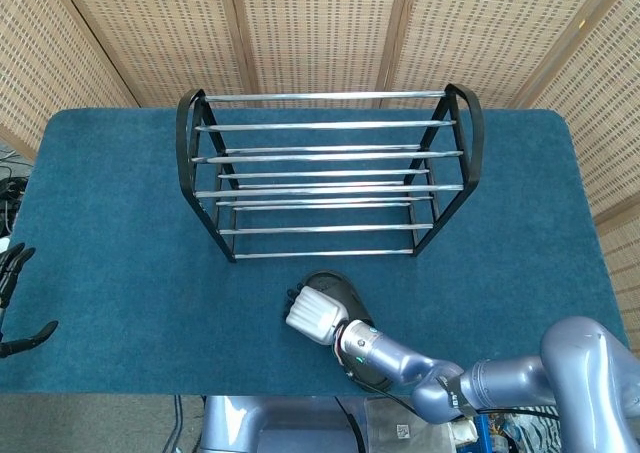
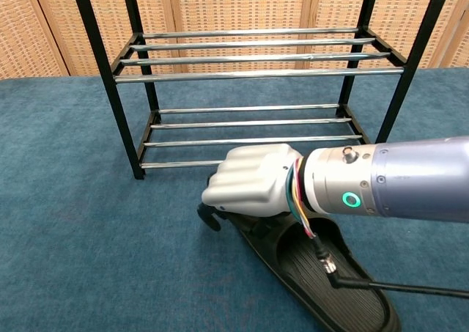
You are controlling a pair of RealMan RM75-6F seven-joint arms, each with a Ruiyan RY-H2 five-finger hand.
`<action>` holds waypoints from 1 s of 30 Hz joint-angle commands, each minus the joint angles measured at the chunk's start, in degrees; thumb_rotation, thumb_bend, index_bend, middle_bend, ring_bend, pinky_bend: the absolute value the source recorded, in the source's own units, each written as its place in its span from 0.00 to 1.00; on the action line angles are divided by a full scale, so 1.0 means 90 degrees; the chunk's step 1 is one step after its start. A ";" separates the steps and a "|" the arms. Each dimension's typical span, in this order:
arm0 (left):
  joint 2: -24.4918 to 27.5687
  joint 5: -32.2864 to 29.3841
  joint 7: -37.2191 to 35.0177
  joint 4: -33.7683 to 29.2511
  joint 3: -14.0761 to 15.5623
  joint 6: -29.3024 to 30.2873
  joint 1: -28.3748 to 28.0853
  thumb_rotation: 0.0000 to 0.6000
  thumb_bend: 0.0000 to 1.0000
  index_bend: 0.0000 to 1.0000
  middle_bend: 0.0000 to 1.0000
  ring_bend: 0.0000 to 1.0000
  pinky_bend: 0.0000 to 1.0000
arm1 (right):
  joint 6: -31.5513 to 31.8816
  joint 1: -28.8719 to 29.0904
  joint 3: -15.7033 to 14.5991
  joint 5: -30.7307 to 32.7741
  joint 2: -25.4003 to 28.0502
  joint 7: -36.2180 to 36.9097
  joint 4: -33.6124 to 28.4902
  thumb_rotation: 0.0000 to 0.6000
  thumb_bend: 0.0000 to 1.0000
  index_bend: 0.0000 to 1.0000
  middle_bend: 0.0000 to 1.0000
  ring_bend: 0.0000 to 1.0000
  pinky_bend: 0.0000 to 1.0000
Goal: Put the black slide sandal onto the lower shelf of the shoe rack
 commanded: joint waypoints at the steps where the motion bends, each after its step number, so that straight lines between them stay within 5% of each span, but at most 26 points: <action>1: -0.0001 0.0017 0.0005 -0.0009 0.0008 0.0024 0.0013 1.00 0.24 0.00 0.00 0.00 0.00 | 0.0380 0.0125 -0.0287 0.0642 0.0034 -0.0606 -0.0045 1.00 1.00 0.34 0.34 0.21 0.27; 12: -0.0009 0.0078 0.0036 -0.0016 0.0031 0.0053 0.0020 1.00 0.24 0.00 0.00 0.00 0.00 | 0.1268 0.0406 -0.0976 0.2334 0.0721 -0.1752 -0.0914 1.00 1.00 0.38 0.38 0.21 0.27; 30: -0.0102 0.0197 0.0407 -0.0113 0.0103 0.0048 0.0014 1.00 0.24 0.00 0.00 0.00 0.00 | 0.1841 0.0250 -0.1995 0.3378 0.1517 -0.1943 -0.1332 1.00 1.00 0.40 0.43 0.23 0.27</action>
